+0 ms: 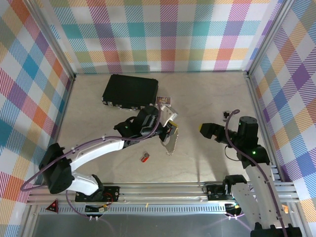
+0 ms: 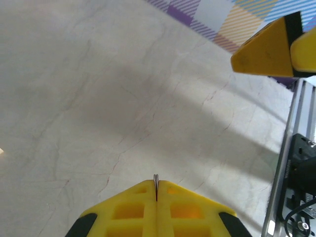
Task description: Put the keys on the keyring
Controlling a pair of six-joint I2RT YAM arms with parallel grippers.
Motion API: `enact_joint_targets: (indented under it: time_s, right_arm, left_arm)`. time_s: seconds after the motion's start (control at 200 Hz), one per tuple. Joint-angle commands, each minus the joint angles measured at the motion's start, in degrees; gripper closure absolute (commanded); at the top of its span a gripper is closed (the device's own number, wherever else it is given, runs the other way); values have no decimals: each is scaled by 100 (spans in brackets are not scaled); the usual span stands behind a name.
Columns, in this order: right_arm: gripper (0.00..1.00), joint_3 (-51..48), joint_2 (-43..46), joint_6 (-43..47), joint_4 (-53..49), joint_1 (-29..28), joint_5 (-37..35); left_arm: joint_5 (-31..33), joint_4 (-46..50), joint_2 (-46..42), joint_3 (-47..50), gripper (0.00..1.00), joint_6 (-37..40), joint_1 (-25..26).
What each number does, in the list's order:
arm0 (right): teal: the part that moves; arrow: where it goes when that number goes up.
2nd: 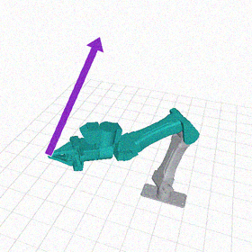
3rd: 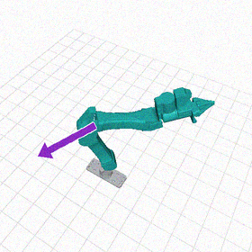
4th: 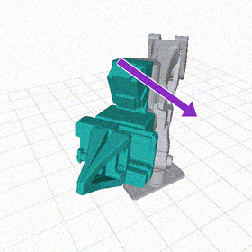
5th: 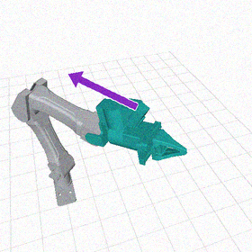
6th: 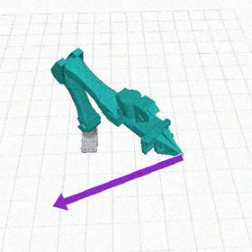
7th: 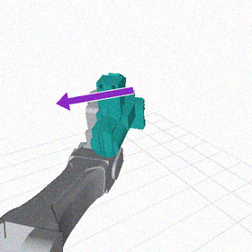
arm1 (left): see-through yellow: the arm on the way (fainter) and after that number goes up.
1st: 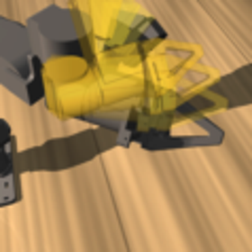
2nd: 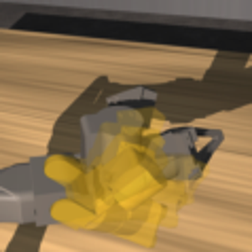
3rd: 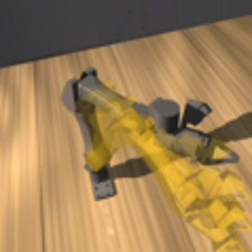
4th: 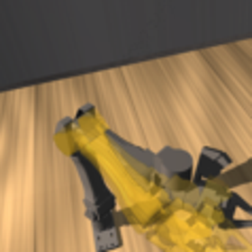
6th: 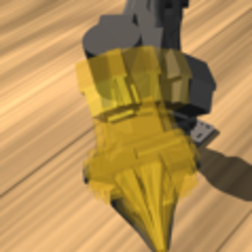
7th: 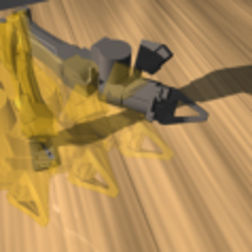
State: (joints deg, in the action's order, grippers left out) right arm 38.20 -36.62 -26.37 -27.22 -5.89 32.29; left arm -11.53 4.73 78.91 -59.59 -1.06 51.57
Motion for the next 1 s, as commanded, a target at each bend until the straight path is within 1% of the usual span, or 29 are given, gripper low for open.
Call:
enact_joint_targets:
  time_s: [0.0,0.095,0.215,0.39,0.455,0.56,0.695,0.825,0.93,0.995]
  right_arm:
    - [11,219,240,1,262,-460,126]
    - [13,205,426,-6,731,-891,405]
    - [18,171,632,-33,1294,-1397,586]
    - [23,232,590,95,1860,-2064,826]
    - [25,272,524,219,2002,-2369,846]
    - [31,323,436,458,2228,-2948,790]
    - [38,482,220,947,2272,-3687,517]
    - [48,620,26,1362,2294,-4163,191]
    - [61,667,-20,1425,2454,-4270,72]
    - [67,708,10,1416,2502,-4295,32]
  left_arm:
    - [-194,-68,-598,149,100,245,42]
    - [-349,-56,-1117,286,100,348,37]
    - [-622,-36,-1700,441,100,473,38]
    - [-1025,-186,-2397,691,100,615,37]
    - [-1186,-231,-2584,744,100,659,38]
    - [-1467,-277,-2815,763,100,703,37]
    - [-1843,-332,-2984,712,100,693,37]
    - [-2136,-365,-3029,620,100,675,37]
    - [-2352,-479,-3048,594,100,610,37]
    - [-2483,-579,-3049,591,100,550,40]
